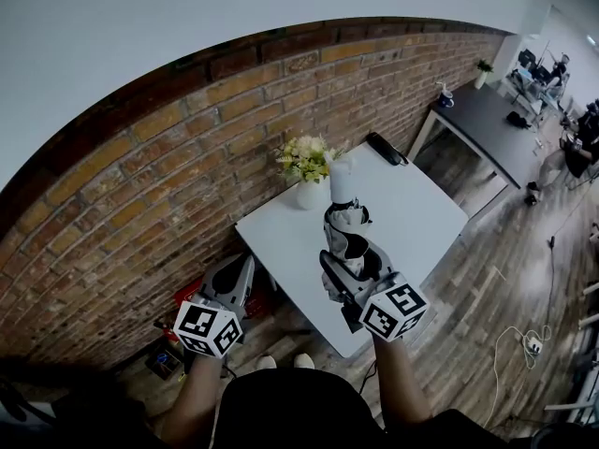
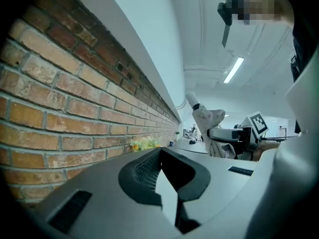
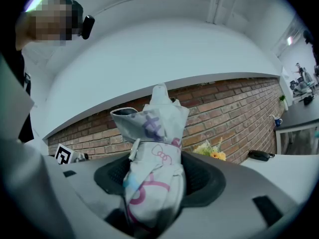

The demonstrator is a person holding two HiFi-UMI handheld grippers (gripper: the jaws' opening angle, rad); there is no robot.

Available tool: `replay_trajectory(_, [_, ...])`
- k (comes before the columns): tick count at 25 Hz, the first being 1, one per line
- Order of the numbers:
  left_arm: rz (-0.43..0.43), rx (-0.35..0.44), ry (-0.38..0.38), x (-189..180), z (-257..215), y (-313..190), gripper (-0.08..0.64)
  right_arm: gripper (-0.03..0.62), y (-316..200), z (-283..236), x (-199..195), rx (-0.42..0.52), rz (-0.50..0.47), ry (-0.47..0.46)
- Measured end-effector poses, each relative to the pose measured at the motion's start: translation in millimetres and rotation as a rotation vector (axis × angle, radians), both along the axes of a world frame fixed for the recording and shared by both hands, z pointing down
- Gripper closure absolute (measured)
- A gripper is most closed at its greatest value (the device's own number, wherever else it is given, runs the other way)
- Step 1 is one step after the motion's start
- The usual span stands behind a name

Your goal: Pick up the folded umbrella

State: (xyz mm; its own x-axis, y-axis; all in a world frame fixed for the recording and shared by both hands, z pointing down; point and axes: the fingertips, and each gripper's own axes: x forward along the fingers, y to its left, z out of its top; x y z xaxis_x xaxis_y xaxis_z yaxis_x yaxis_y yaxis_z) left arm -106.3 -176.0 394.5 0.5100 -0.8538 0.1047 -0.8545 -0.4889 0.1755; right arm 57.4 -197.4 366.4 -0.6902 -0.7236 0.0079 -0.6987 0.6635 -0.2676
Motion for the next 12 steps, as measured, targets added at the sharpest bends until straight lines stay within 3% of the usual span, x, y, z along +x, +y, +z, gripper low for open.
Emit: replay_trajectory(12, [0.025,0.002,0.027,-16.8,-0.3,2.4,0.549,0.308,11.4,-1.3,-10.6,-0.015,0.051,-0.003])
